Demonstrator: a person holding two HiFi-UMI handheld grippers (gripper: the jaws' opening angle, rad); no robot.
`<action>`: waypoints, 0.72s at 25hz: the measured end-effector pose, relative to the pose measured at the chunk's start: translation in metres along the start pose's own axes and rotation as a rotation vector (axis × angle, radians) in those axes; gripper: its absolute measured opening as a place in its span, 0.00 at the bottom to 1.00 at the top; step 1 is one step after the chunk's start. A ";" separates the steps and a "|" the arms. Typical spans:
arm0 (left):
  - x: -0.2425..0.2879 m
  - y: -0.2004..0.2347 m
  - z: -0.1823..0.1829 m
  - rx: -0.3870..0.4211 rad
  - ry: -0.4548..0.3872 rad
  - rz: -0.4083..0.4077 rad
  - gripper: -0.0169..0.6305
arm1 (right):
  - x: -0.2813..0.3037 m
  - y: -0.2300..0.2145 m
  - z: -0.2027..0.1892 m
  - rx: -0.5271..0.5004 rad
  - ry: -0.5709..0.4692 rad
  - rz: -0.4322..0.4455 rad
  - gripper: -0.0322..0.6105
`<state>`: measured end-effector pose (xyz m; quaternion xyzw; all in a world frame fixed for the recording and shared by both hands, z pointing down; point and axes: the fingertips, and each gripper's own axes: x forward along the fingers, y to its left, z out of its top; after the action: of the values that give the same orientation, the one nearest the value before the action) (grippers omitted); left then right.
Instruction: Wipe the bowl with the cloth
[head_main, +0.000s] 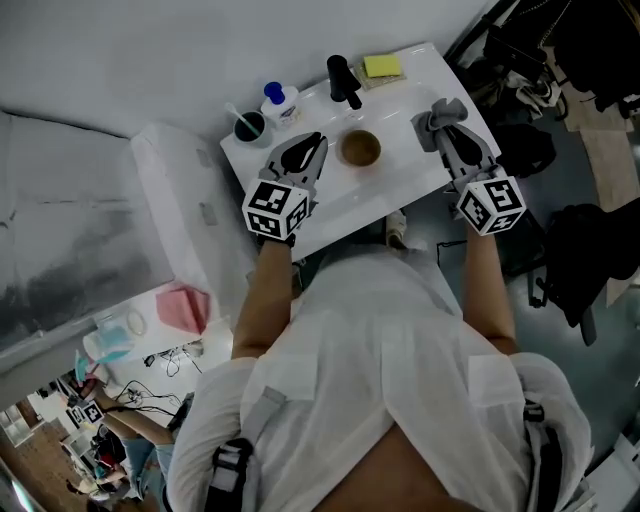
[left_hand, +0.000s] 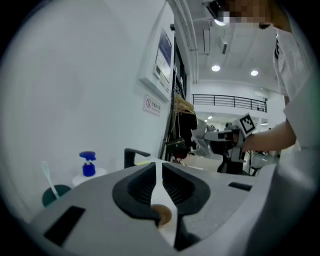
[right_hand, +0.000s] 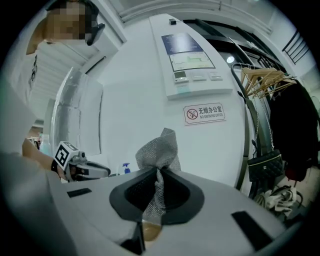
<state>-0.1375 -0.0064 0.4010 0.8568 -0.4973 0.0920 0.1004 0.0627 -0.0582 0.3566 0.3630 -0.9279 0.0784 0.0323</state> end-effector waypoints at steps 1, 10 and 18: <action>0.010 -0.004 -0.011 0.011 0.042 -0.024 0.09 | 0.001 -0.002 -0.002 0.003 0.005 0.001 0.11; 0.101 -0.033 -0.119 0.105 0.404 -0.208 0.11 | 0.019 -0.027 -0.031 0.021 0.064 0.019 0.11; 0.146 -0.053 -0.221 0.227 0.767 -0.312 0.34 | 0.038 -0.054 -0.061 0.019 0.142 0.040 0.11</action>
<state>-0.0329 -0.0441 0.6472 0.8312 -0.2751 0.4416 0.1960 0.0715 -0.1128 0.4281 0.3384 -0.9295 0.1135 0.0931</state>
